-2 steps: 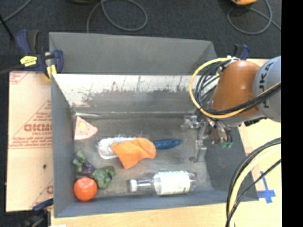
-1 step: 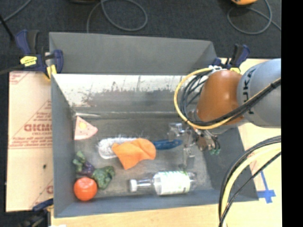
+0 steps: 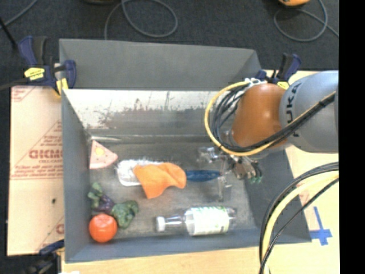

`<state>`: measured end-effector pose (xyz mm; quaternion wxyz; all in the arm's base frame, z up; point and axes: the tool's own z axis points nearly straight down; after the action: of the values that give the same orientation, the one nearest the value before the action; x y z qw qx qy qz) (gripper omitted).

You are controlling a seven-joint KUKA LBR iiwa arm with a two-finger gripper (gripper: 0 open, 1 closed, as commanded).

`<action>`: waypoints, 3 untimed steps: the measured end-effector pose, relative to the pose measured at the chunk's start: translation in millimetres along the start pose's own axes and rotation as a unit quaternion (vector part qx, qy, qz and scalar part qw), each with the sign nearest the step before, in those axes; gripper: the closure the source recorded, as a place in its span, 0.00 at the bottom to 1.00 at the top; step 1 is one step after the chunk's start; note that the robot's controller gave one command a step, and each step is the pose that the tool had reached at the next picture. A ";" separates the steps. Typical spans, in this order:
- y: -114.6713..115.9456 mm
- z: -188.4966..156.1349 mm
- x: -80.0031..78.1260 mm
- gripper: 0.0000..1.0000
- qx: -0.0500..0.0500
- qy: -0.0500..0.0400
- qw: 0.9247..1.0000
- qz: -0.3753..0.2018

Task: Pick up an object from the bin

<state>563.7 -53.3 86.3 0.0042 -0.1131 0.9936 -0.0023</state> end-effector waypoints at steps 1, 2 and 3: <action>31.2 13.5 -13.8 1.00 -0.003 0.001 0.991 0.133; 31.1 13.5 -13.8 1.00 -0.002 0.001 0.991 0.132; 27.7 -109.5 -27.2 1.00 -0.001 0.000 0.995 0.102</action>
Offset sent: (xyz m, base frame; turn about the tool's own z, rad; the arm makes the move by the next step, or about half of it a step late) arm 0.0000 0.0000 0.0000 0.0000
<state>583.0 -19.8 195.9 0.0047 -0.0114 0.9999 -0.0004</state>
